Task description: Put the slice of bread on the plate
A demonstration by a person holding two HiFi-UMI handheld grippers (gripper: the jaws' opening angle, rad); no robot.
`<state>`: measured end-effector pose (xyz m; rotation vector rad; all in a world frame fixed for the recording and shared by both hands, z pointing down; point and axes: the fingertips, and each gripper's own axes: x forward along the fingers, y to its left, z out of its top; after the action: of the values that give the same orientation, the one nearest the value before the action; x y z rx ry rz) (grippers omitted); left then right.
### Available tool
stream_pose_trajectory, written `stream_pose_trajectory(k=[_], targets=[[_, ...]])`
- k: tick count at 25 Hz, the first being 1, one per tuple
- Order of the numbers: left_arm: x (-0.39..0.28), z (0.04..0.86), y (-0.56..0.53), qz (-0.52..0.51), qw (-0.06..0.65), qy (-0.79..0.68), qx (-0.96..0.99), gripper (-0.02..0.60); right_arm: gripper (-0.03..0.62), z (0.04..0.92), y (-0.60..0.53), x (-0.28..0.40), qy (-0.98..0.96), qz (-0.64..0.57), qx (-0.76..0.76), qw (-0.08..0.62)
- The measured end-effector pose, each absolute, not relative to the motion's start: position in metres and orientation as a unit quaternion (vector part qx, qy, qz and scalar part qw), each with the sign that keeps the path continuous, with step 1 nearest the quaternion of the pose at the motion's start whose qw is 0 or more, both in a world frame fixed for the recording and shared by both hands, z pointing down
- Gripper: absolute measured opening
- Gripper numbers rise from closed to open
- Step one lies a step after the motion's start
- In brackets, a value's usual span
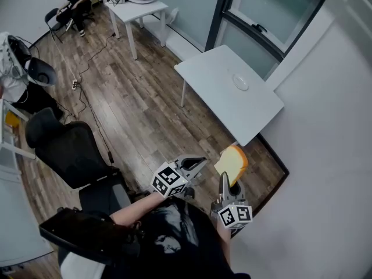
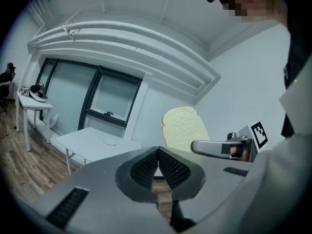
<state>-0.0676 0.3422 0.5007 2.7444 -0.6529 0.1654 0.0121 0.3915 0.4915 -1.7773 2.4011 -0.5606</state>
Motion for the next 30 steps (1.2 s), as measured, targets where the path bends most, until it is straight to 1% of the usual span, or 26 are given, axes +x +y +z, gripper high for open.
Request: stream_pose_trajectory(k=[4,7,12,15,21,24,30], targets=[[-0.072,0.505,0.338,0.052,0.163,-0.221,0.96,0.006,0.096,0.491,0.392,0.007,0.787,-0.187,-0.585,0.066],[-0.075,0.508,0.338,0.025,0.184,-0.207,0.961,0.006,0.095,0.501,0.393,0.003,0.789,-0.19,-0.579,0.074],[-0.065,0.509,0.348,0.022,0.187,-0.151,0.97,0.006,0.095,0.51,0.385,-0.006,0.8,-0.223,-0.554,0.06],[-0.055,0.506,0.336,0.004,0.185,-0.146,0.972,0.006,0.095,0.514,0.37,-0.008,0.821,-0.222,-0.523,0.055],[-0.018,0.502,0.285,0.02,0.175,-0.165,0.97,0.006,0.095,0.508,0.324,0.039,0.822,-0.2,-0.532,0.05],[0.004,0.496,0.266,0.007,0.172,-0.16,0.972,0.006,0.095,0.507,0.305,0.063,0.823,-0.202,-0.529,0.054],[0.039,0.507,0.245,0.012,0.186,-0.162,0.969,0.006,0.095,0.511,0.275,0.094,0.836,-0.207,-0.505,0.058]])
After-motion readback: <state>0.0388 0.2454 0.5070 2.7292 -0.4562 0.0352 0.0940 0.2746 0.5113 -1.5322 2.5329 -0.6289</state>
